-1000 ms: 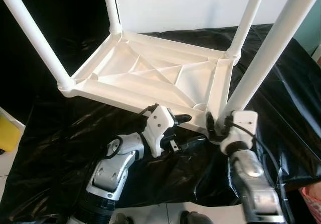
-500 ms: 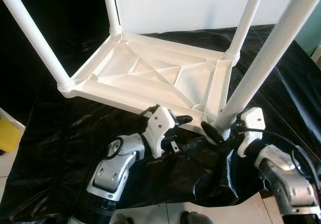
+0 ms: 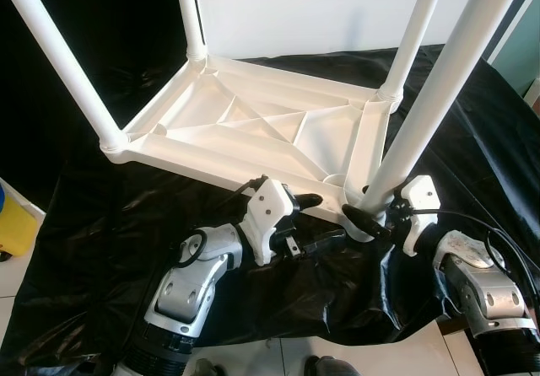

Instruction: Building children table

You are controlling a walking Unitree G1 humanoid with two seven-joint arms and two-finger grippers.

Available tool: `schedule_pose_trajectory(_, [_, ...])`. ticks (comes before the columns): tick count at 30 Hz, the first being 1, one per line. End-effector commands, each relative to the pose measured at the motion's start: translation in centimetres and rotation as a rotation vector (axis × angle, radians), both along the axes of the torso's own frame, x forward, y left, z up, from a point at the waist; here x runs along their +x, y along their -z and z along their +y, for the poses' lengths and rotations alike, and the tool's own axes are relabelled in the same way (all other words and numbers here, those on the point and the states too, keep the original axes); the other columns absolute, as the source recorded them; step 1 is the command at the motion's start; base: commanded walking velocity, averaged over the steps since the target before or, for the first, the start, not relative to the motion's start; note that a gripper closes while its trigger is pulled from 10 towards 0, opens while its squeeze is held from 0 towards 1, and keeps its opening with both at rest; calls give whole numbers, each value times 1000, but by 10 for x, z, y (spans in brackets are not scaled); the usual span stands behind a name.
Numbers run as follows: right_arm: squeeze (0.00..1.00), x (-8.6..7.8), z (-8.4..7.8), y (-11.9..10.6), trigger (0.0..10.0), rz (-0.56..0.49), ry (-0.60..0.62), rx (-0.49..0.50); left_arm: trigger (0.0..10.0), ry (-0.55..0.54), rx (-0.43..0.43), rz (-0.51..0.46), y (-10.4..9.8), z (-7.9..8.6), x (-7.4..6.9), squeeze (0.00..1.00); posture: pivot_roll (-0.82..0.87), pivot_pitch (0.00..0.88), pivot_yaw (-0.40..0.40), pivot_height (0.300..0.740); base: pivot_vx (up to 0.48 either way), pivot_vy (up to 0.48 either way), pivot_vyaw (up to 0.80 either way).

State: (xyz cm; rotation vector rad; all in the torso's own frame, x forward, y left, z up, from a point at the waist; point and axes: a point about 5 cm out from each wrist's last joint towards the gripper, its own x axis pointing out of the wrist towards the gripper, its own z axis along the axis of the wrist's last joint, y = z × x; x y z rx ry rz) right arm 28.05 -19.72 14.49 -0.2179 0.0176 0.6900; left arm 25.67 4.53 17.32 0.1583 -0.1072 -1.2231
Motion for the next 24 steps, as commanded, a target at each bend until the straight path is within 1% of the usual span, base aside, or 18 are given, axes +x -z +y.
schedule_pose_trajectory(1, [0,-2,5,9,0,37,-44,-13,10000,-59,-6,-4,0,1,2,0,-131,102,26,740,0,0,0])
schedule_pose_trajectory(3, [0,-3,4,9,0,38,-42,-13,10000,-59,-6,-4,0,1,1,0,-132,102,26,740,0,0,0])
schedule_pose_trajectory(4, [0,-5,3,10,3294,42,-27,-9,10000,-59,-7,-4,0,1,1,0,-133,103,25,740,0,0,0])
schedule_pose_trajectory(5, [0,-5,2,11,3294,44,-16,-6,10000,-59,-7,-4,0,1,1,0,-133,103,24,740,0,0,0])
schedule_pose_trajectory(6, [0,-7,2,12,10000,44,-1,8,10000,-59,-7,-4,0,1,1,0,-135,102,24,740,0,0,0])
schedule_pose_trajectory(10, [0,-8,3,14,10000,22,76,17,10000,-57,-8,-3,0,0,0,0,-137,105,24,740,0,0,0])
schedule_pose_trajectory(11, [0,-8,3,14,10000,22,76,17,10000,-57,-8,-3,0,0,0,0,-137,105,24,740,0,0,0])
schedule_pose_trajectory(12, [0,-8,2,15,10000,19,121,17,10000,-56,-9,-2,0,0,0,0,-141,107,25,740,0,0,0])
schedule_pose_trajectory(13, [0,-8,1,17,10000,16,254,33,10000,-52,-9,0,1,-1,0,0,-144,110,24,740,0,0,0])
schedule_pose_trajectory(14, [0,-8,1,17,10000,16,254,33,10000,-52,-9,0,1,-1,0,0,-144,110,24,740,0,0,0])
schedule_pose_trajectory(15, [0,-8,0,17,10000,16,294,42,10000,-51,-9,1,1,-1,0,0,-144,110,24,740,0,0,0])
schedule_pose_trajectory(16, [0,-9,3,17,10000,25,345,89,10000,-49,-9,3,1,-1,0,0,-149,111,27,740,0,0,0])
schedule_pose_trajectory(18, [0,-10,8,16,10000,31,418,137,10000,-41,-10,5,1,-2,0,0,-152,113,29,740,0,0,0])
schedule_pose_trajectory(19, [0,-10,8,16,10000,31,418,137,10000,-41,-10,5,1,-2,0,0,-152,113,29,740,0,0,0])
schedule_pose_trajectory(21, [0,-12,11,15,10000,30,482,176,10000,-36,-9,5,1,-3,0,0,-154,115,31,740,0,0,0])
schedule_pose_trajectory(22, [0,-13,14,17,10000,29,563,190,10000,-34,-10,6,1,-3,0,0,-156,118,30,740,0,0,0])
schedule_pose_trajectory(23, [0,-13,14,17,10000,29,563,190,10000,-34,-10,6,1,-3,0,0,-156,118,30,740,0,0,0])
schedule_pose_trajectory(24, [0,-14,16,19,10000,31,603,198,10000,-34,-9,6,1,-3,-1,0,-155,122,31,740,0,0,0])
